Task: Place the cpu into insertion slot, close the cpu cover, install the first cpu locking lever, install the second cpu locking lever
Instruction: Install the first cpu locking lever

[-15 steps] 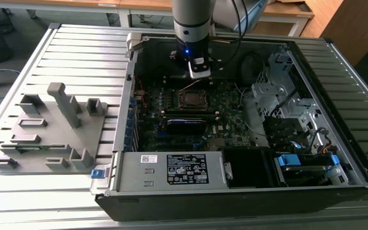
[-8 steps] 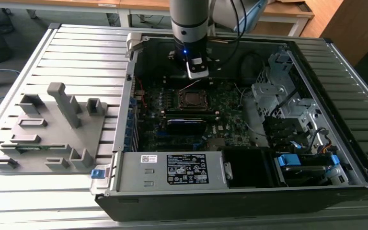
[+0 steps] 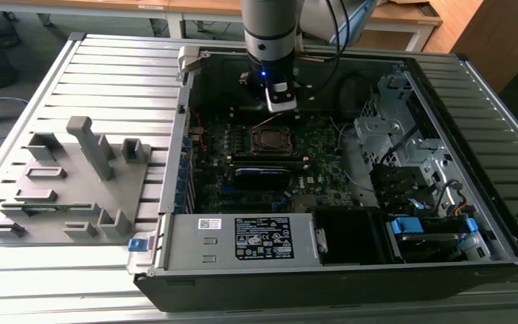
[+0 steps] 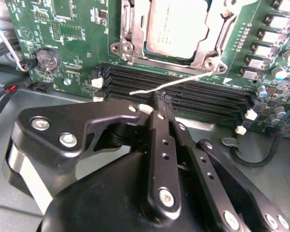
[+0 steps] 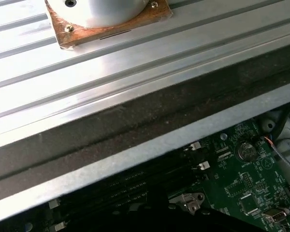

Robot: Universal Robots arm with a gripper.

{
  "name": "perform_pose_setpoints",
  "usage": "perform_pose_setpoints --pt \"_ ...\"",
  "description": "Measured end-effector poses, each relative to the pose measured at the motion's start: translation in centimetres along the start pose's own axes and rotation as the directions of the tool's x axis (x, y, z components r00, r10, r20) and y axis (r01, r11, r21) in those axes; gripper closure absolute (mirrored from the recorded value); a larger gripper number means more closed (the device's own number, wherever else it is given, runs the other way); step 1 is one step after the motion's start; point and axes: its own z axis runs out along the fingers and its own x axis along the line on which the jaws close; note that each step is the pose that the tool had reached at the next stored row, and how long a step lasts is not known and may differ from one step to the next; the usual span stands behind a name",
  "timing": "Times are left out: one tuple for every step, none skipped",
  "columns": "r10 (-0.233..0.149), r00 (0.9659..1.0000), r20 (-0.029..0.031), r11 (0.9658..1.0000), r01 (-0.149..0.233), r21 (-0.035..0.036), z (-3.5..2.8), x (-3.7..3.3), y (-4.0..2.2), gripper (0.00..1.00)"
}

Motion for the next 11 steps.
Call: perform_pose_setpoints --pt "0.0 1.0 0.0 1.0 0.0 0.0 -0.01 -0.02 -0.03 0.89" --pt "0.0 1.0 0.0 1.0 0.0 0.0001 -0.02 -0.04 -0.07 0.89" --pt "0.0 1.0 0.0 1.0 0.0 0.0001 -0.03 -0.07 -0.14 0.89" --pt "0.0 1.0 0.0 1.0 0.0 0.0001 -0.05 -0.1 -0.22 0.89" --pt "0.0 1.0 0.0 1.0 0.0 0.0001 -0.08 -0.15 -0.31 0.89" --pt "0.0 1.0 0.0 1.0 0.0 0.0 -0.1 -0.19 -0.41 0.89" --pt "0.0 1.0 0.0 1.0 0.0 -0.0001 -0.11 -0.22 -0.47 0.89" --pt "0.0 1.0 0.0 1.0 0.0 -0.0001 -0.12 -0.23 -0.5 0.89" --pt "0.0 1.0 0.0004 1.0 0.0 -0.0003 -0.1 -0.23 -0.52 0.89" --pt "0.0 1.0 0.0016 1.0 0.0 -0.0013 -0.09 -0.24 -0.54 0.89" --pt "-0.001 1.0 0.0036 1.0 0.001 -0.0033 -0.06 -0.24 -0.56 0.89"
